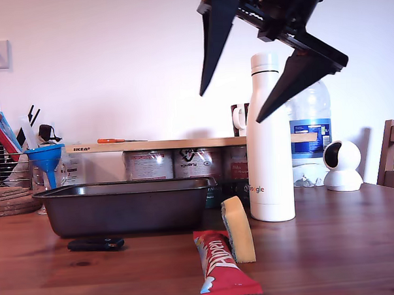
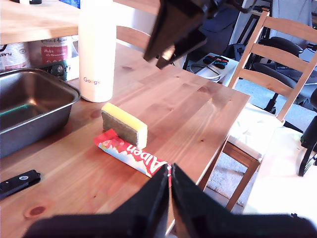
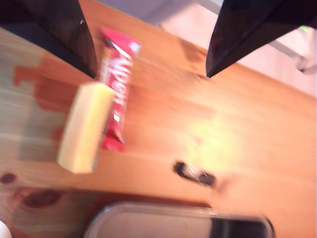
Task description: Pick up the sponge and place it inside the oven dish
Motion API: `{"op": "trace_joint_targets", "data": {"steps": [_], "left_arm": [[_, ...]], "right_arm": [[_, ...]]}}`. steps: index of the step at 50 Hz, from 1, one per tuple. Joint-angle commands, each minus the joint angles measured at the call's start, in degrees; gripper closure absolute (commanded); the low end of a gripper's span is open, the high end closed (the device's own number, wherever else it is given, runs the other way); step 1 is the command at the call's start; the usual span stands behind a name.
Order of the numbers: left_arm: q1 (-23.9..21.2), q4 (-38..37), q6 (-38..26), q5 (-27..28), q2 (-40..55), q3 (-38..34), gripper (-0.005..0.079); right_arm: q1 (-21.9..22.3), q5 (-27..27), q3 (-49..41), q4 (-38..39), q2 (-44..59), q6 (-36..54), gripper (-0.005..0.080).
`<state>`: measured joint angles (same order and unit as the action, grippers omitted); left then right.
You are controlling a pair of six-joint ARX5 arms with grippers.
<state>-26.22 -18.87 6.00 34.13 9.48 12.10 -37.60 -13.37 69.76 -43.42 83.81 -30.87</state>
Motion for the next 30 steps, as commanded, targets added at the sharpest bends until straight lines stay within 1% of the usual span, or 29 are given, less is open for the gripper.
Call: {"op": "trace_joint_targets", "data": {"steps": [1, 13, 16, 24, 30], "left_arm": [[-0.17, 0.57, -0.09, -0.11, 0.22, -1.05, 0.0766], [-0.17, 0.68, -0.09, -0.11, 0.22, -1.05, 0.0766], [-0.17, 0.68, -0.09, -0.11, 0.22, -1.05, 0.0766], [-0.17, 0.66, -0.09, -0.11, 0.22, -1.05, 0.0766], [-0.17, 0.66, -0.07, -0.09, 0.22, -1.05, 0.0766]], "right_arm": [[-0.26, 0.04, 0.24, 0.72, 0.17, -0.94, 0.0117], [-0.31, 2.01, 3.43, -0.33, 3.61, -2.82, 0.0117], [-0.68, 2.6, 5.57, -2.14, 5.73, -3.15, 0.0117], [-1.11, 6.6, 12.04, -8.37, 11.65, -3.28, 0.0117], [-1.38, 8.11, 15.72, -11.72, 15.91, -3.26, 0.0117]]}}
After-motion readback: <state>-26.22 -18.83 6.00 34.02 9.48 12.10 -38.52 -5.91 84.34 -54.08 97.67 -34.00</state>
